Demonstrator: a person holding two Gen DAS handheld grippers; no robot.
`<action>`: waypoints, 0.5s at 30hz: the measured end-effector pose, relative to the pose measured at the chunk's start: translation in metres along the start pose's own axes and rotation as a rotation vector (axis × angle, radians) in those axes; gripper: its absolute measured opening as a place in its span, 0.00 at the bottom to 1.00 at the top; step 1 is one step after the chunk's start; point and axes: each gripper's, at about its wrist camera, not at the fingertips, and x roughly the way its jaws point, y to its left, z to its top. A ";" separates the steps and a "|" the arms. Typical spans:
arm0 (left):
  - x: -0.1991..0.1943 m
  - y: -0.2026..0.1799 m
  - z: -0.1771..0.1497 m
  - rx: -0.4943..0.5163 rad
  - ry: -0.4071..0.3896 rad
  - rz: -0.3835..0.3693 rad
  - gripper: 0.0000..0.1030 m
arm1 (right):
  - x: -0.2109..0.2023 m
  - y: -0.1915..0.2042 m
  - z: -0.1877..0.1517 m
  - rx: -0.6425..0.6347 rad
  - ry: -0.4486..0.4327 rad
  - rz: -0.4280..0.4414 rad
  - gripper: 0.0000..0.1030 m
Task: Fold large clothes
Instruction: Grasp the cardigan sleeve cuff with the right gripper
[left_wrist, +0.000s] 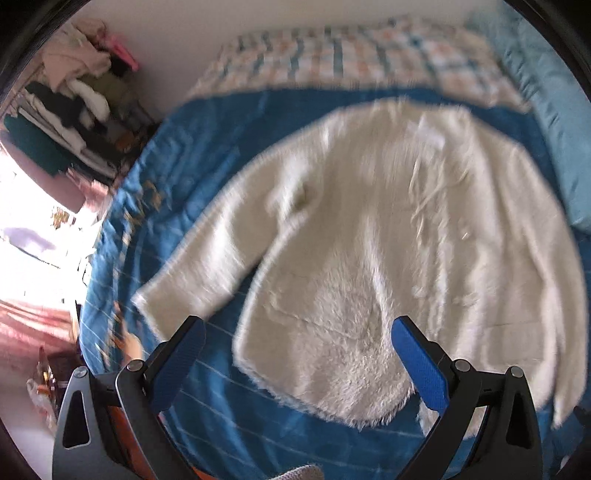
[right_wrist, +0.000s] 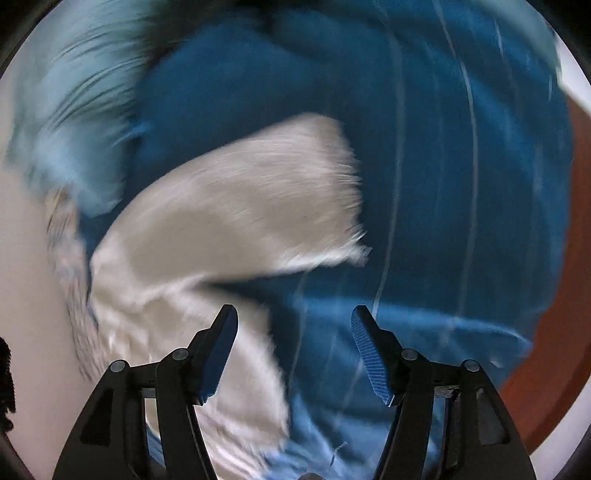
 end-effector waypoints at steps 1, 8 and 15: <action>0.014 -0.009 -0.001 0.005 0.018 0.011 1.00 | 0.019 -0.009 0.010 0.045 0.008 0.022 0.64; 0.080 -0.060 0.005 0.042 0.043 0.045 1.00 | 0.066 -0.006 0.040 0.210 -0.154 0.177 0.65; 0.097 -0.077 0.019 0.077 -0.004 0.058 1.00 | 0.034 0.089 0.054 0.023 -0.286 0.140 0.15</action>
